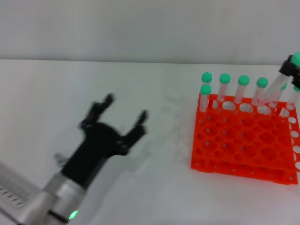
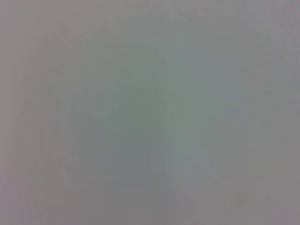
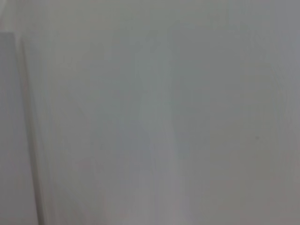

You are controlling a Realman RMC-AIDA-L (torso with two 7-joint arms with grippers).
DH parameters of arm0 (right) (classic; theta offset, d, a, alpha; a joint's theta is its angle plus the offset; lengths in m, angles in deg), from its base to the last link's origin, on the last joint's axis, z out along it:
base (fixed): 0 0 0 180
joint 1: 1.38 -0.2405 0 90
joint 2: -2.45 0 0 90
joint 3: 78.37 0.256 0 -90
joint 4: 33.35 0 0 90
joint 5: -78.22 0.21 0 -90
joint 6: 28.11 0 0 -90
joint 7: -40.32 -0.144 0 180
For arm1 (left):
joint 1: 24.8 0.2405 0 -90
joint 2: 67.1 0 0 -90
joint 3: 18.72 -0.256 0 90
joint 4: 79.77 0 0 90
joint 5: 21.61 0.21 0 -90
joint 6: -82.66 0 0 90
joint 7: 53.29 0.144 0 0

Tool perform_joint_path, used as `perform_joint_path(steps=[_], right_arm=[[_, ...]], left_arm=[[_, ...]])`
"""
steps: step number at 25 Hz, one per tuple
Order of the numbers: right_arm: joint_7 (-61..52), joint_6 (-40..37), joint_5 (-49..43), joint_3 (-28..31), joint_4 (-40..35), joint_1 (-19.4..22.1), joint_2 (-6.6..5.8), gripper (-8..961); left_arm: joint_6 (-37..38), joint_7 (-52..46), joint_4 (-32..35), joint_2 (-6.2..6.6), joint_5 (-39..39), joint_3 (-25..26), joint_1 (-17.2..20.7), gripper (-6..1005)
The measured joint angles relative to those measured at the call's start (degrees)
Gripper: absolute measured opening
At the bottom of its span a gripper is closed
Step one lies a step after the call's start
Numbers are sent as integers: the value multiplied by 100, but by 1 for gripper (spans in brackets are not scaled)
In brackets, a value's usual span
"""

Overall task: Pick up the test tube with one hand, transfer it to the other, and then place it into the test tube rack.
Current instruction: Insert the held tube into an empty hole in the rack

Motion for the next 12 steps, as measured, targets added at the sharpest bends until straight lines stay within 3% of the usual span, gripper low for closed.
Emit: perform_joint_path(steps=[5, 12], right_arm=[[430, -252, -1, -31, 552, -379, 22, 241], [897, -573, 28, -426, 946, -672, 58, 249]], left_arm=[[149, -217, -341, 7, -715, -1, 340, 891], [156, -1031, -717, 12, -994, -2, 405, 888]])
